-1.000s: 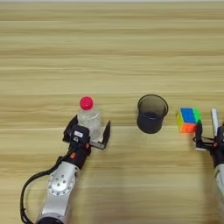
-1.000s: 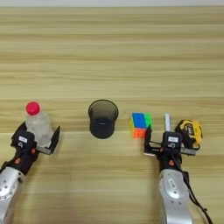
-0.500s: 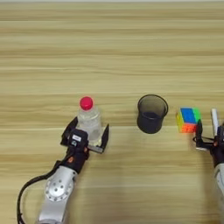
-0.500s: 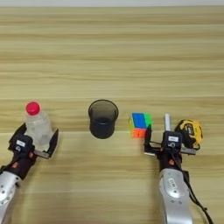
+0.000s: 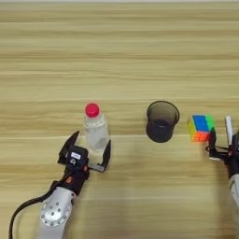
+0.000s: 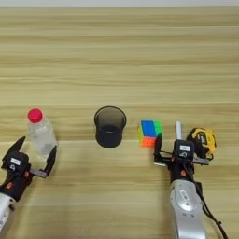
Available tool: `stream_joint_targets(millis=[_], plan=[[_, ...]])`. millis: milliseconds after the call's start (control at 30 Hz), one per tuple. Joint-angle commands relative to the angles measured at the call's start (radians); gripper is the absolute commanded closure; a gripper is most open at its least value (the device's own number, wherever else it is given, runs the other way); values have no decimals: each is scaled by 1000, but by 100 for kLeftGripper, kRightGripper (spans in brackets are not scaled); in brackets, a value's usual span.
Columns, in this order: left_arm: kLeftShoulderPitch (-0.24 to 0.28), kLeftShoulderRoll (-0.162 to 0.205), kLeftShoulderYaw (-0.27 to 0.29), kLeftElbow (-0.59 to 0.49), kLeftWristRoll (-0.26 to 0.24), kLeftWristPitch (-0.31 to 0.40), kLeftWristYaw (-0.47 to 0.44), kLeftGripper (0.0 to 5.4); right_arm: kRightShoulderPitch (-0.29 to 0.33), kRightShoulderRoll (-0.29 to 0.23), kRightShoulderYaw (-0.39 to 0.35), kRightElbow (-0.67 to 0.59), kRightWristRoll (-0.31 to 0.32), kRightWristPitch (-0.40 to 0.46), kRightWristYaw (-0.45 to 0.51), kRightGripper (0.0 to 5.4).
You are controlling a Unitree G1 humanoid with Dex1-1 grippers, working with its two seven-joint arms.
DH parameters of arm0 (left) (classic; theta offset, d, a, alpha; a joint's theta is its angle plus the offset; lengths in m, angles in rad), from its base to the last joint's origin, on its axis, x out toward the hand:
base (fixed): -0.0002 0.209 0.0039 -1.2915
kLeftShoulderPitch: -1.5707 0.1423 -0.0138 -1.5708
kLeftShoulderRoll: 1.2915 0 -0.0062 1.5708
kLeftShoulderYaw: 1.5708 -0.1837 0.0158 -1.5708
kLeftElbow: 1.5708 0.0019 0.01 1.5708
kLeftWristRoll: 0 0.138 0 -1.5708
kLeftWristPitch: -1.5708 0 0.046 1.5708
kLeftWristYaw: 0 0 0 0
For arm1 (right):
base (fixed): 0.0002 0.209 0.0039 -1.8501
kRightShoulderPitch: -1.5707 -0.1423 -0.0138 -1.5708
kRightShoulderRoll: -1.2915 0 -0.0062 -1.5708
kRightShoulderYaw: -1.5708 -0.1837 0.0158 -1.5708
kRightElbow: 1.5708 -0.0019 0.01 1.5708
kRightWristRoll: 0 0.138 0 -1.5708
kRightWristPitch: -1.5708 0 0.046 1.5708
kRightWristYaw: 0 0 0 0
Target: Move the objects on the table
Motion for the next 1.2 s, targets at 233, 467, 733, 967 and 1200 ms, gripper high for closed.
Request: stream_joint_targets(millis=[233, 467, 733, 967, 1200], plan=[[64, 10, 5, -53, -9, 24, 0, 3, -9, -6, -3, 17, 1, 0, 2, 0], [75, 20, 27, -54, -24, 27, 1, 3, -15, -6, -3, 27, -1, -4, -1, 0], [79, 39, 66, -44, -42, 20, 1, 3, -27, -5, -2, 44, -3, -13, -4, 0], [81, 60, 105, -32, -56, 17, -1, 3, -33, -4, 0, 54, -6, -16, -6, 0], [82, 60, 114, -24, -58, 14, 1, 3, -33, -4, 1, 53, -6, -17, -6, 0]])
